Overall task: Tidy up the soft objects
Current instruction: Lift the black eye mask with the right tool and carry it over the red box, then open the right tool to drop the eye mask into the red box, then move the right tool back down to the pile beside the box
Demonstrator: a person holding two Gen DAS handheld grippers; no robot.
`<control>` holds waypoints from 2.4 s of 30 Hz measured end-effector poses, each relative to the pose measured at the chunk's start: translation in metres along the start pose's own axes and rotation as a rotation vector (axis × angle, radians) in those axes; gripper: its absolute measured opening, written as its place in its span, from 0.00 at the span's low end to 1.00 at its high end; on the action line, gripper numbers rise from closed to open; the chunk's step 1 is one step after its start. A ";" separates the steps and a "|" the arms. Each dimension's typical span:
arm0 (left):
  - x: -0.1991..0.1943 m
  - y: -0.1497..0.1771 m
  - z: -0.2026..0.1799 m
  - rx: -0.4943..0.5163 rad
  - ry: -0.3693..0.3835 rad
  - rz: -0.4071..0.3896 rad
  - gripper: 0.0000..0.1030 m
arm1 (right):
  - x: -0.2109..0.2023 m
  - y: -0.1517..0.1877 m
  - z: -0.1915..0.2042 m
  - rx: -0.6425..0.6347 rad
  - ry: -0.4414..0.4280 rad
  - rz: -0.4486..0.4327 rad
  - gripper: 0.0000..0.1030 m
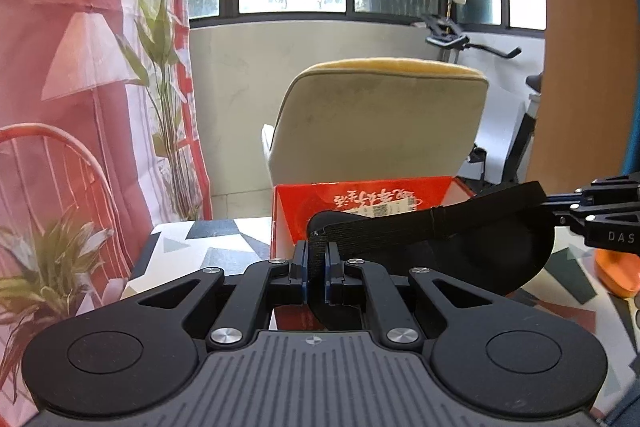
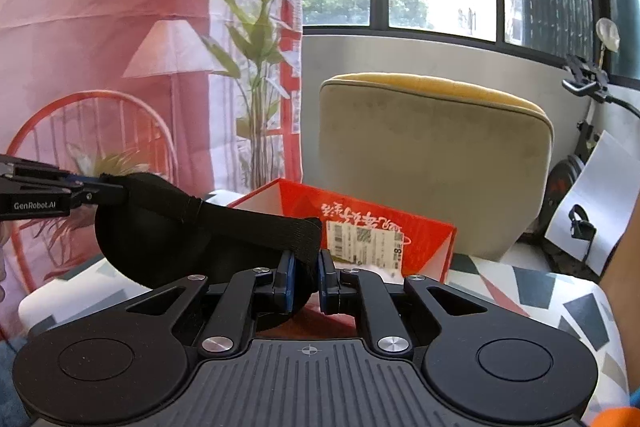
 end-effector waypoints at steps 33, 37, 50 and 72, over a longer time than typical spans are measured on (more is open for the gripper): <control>0.237 -0.050 0.002 0.012 -0.027 0.320 0.08 | 0.209 -0.004 -0.117 0.119 0.078 0.313 0.11; 0.253 -0.044 0.005 0.017 -0.027 0.364 0.09 | 0.225 0.004 -0.114 0.099 0.073 0.354 0.11; 0.267 -0.044 0.004 0.050 -0.022 0.394 0.14 | 0.241 0.009 -0.117 0.067 0.123 0.395 0.18; 0.126 -0.056 0.016 0.003 0.028 0.195 0.71 | 0.118 -0.005 -0.100 0.195 0.097 0.096 0.59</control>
Point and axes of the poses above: each gripper's, at about its wrist camera, not at the fingertips, and x roughly the way its jaws point, z to its left, y to its underside, the point moved 4 cm from there along x, roughly the way its jaws point, and after that the axes turned 6 degrees about -x, right-handed, at the moved point
